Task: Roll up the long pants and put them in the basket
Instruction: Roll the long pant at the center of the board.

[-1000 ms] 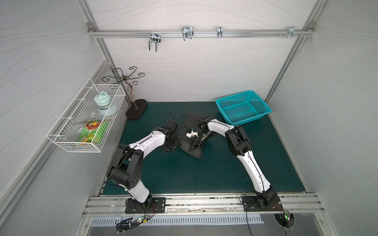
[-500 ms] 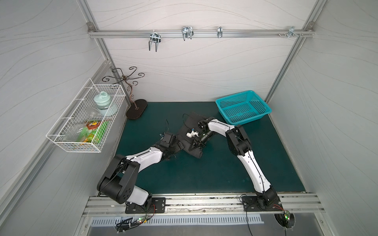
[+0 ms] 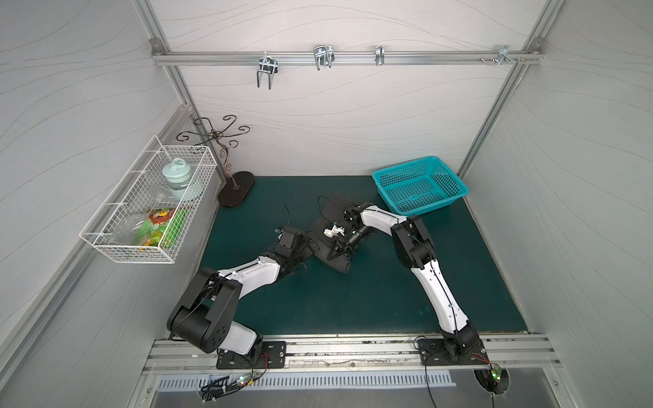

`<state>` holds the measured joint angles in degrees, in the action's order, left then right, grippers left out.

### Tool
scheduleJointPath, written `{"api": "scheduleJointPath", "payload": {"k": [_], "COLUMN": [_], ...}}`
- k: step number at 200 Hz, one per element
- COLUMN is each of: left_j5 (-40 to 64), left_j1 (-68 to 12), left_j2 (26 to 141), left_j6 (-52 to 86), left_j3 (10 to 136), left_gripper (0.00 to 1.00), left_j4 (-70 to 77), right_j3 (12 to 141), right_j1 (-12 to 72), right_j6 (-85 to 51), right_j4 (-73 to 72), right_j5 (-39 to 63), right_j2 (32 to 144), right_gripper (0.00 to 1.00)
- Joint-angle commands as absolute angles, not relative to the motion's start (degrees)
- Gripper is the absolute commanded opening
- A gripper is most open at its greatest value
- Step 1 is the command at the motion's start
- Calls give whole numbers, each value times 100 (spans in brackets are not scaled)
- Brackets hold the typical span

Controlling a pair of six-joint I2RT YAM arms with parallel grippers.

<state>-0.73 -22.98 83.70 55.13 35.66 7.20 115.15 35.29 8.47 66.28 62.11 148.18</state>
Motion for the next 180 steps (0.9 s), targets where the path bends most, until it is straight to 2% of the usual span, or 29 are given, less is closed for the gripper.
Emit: {"api": "scheduleJointPath", "payload": {"k": [1, 39, 70, 97, 107, 135, 157, 180], "left_j5": [98, 401, 344, 347, 406, 550, 654, 708], "left_j1": [-2285, -2268, -2235, -2109, -2047, -1927, -1897, -1890], "left_j2": [8520, 9309, 9456, 9699, 9869, 10312, 10606, 10819], "left_j6": [5537, 5651, 5660, 5733, 5789, 5924, 5958, 5951], "left_j3": [3832, 4141, 4192, 4263, 4323, 4480, 4647, 4778], "left_gripper": [96, 93, 92, 86, 78, 44, 36, 18], "left_j4": [1567, 1988, 2013, 2013, 2049, 2153, 2188, 2213], "right_j3": [11030, 11024, 11023, 11000, 10987, 10904, 10863, 10847], "right_j1": [3457, 3450, 3430, 3423, 3428, 3418, 3413, 3416], "right_j6": [510, 493, 483, 488, 491, 492, 501, 510], "right_j4": [6952, 6950, 6951, 6939, 6935, 6902, 6889, 6886], "right_j5": [4847, 4820, 4813, 4832, 4831, 4808, 4807, 4808], "right_j2": [15521, 15513, 15495, 15478, 15464, 15403, 15358, 15346], "right_gripper": [0, 0, 0, 0, 0, 0, 0, 0]}}
